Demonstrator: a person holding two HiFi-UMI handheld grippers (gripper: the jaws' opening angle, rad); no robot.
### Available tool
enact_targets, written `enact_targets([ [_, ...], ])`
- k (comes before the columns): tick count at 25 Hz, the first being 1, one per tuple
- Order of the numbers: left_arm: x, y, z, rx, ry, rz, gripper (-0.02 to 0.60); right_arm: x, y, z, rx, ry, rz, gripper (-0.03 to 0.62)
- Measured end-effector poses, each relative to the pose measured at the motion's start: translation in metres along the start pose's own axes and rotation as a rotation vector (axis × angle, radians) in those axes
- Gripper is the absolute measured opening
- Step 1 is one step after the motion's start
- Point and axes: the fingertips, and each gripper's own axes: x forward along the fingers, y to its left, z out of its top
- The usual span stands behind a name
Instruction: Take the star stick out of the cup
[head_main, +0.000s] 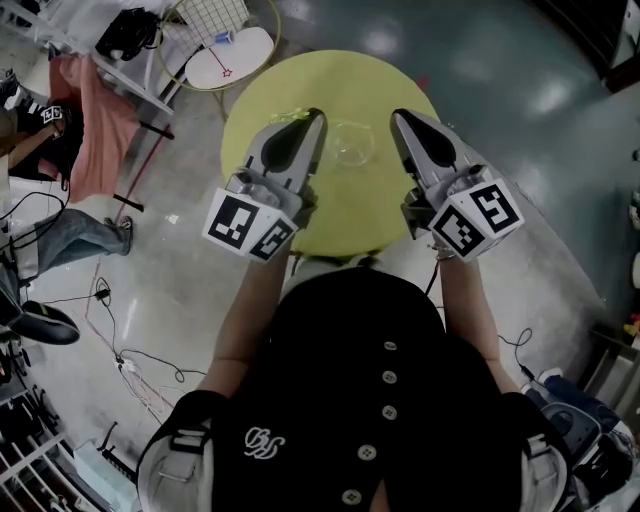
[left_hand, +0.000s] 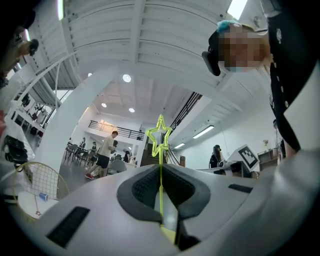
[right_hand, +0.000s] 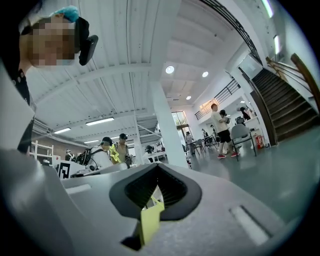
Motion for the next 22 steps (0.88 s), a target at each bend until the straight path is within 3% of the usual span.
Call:
enact_targets([
  [7, -0.012, 0.006, -0.006, -0.044, -0.006, 0.011, 0.020, -0.002, -0.003, -0.015, 0.073, -0.018, -0.026, 0.003],
  [22, -0.015, 0.014, -0.015, -0.099, 0.002, 0.005, 0.020, 0.002, -0.002, -0.036, 0.105, 0.006, -0.059, 0.003],
])
